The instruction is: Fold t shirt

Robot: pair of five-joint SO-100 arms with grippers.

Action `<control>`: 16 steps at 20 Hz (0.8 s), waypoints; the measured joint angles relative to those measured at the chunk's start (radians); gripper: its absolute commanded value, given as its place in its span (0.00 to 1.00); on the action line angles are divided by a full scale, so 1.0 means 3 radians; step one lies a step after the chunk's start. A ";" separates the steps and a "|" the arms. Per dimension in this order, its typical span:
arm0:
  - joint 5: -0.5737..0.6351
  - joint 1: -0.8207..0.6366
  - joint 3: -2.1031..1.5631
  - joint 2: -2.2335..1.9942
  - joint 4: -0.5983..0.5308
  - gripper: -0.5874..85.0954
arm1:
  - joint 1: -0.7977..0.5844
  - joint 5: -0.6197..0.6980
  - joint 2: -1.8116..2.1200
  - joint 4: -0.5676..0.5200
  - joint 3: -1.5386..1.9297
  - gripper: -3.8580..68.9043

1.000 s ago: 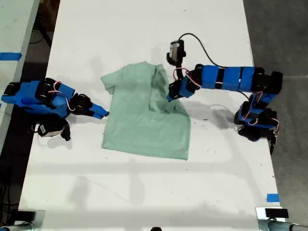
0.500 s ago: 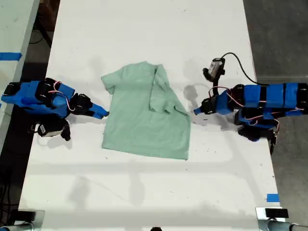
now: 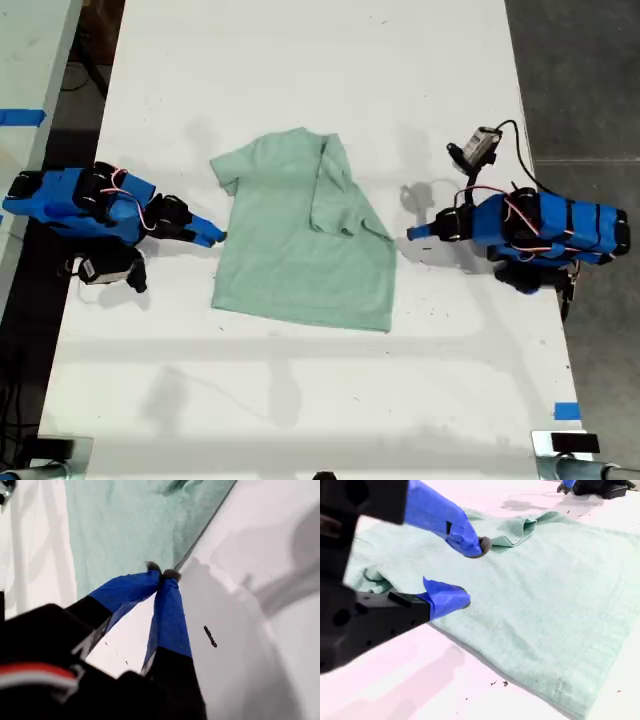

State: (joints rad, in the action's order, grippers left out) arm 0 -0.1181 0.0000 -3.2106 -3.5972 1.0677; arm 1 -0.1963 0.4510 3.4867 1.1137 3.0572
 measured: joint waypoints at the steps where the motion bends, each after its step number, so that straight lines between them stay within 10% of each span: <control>1: 0.0000 0.0000 0.0000 0.0000 0.0000 0.16 | 0.0000 0.0000 0.0000 0.0010 0.0005 0.07; 16: 0.0000 0.0000 0.0000 0.0000 0.0000 0.16 | 0.0000 -0.0240 0.0000 0.0112 0.0005 0.07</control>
State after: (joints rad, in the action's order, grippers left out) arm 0 -0.1181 0.0000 -3.2106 -3.5972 1.0677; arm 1 -0.1963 0.3789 3.4867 1.1474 3.0588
